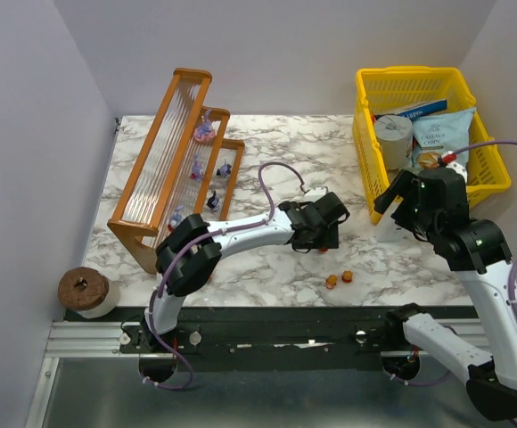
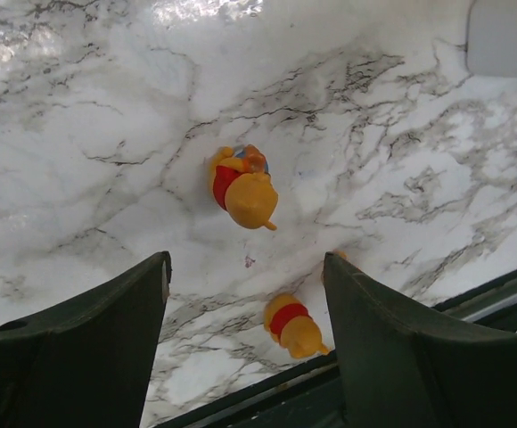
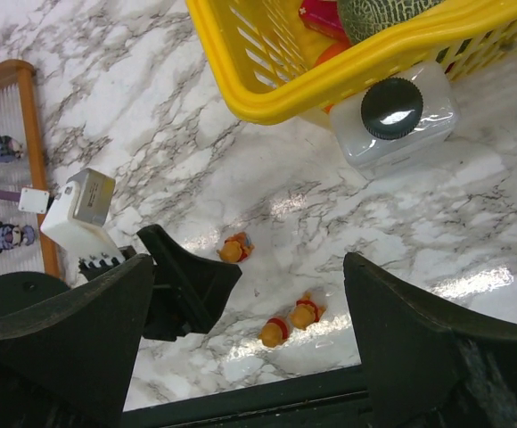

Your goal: Place and organize the plastic toys onto the shelf

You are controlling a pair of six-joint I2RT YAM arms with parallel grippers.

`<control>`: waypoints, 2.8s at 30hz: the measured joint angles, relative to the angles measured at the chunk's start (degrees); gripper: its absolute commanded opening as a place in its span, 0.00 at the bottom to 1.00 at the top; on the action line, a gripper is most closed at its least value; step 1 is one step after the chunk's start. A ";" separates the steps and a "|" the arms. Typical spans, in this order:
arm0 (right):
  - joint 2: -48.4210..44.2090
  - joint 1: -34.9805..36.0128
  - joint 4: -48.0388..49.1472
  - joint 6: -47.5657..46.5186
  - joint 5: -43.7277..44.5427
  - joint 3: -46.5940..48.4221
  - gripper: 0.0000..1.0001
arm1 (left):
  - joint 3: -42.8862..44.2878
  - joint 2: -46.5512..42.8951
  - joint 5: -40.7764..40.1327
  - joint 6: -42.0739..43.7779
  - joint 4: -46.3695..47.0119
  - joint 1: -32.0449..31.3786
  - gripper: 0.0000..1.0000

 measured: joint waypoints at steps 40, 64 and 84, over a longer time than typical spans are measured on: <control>-9.75 -0.02 -0.81 -8.26 -5.95 -7.85 0.93 | 10.25 11.43 -11.87 -20.17 -7.82 -2.95 0.41; -8.57 -0.02 -0.26 -8.33 -5.95 -8.26 0.92 | 13.84 2.32 -10.21 11.65 -16.74 -2.16 0.00; -7.91 -0.02 6.23 -8.76 -7.72 -10.95 0.91 | 29.24 -29.77 -12.37 29.79 -42.29 15.23 0.00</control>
